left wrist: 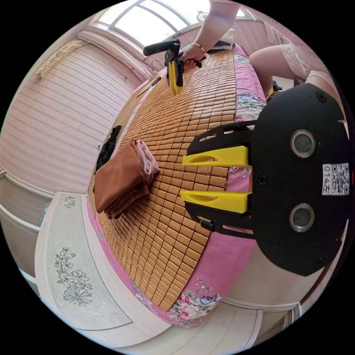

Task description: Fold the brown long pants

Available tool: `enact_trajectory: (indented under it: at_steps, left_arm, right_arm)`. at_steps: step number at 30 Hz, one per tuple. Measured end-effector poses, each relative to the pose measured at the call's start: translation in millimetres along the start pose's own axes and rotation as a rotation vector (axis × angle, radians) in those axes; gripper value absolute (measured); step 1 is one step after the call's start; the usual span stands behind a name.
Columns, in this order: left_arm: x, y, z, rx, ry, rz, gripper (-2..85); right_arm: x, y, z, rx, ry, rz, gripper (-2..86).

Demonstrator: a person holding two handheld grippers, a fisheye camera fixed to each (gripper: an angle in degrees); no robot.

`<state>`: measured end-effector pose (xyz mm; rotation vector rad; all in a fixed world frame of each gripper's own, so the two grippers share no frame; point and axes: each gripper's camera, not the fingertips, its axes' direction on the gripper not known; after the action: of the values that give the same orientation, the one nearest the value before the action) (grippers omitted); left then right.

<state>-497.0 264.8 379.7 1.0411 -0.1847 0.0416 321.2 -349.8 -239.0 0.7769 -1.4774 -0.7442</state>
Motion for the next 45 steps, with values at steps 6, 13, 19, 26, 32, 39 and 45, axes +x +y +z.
enact_trajectory:
  at_steps: [6, 13, 19, 26, 32, 39, 45]
  left_arm:
    - [-27.9, -17.2, 29.7, 0.043, -0.007, 0.038, 10.2]
    - [-77.9, -57.4, 78.0, -0.029, 0.035, -0.041, 10.8]
    - [-92.3, -63.3, 92.1, -0.109, 0.094, -0.136, 2.5]
    - [-72.3, -63.5, 21.5, 0.043, 0.066, 0.052, -0.9]
    - [-73.5, 1.1, -114.0, 0.191, 0.218, 0.179, -1.0]
    - [-74.0, 238.2, -135.8, -0.255, 0.319, 0.008, -1.0]
    - [-42.6, 303.7, -132.6, -0.236, 0.168, -0.013, -0.9]
  right_arm:
    - [-98.1, -157.4, 47.3, -0.022, 0.236, -0.340, 11.4]
    - [-116.9, -254.9, 114.2, -0.206, 0.306, -0.307, 12.8]
    - [-85.3, -279.8, 102.9, -0.286, 0.172, -0.256, 5.7]
    - [-48.1, -236.1, -58.0, 0.018, 0.138, -0.087, 3.2]
    - [-48.0, -69.8, -197.8, 0.275, -0.027, 0.050, 3.1]
    - [-75.3, 212.6, -96.4, -0.009, -0.176, 0.520, 4.3]
    - [-145.2, 293.5, -44.2, -0.081, -0.033, 0.639, 3.2]
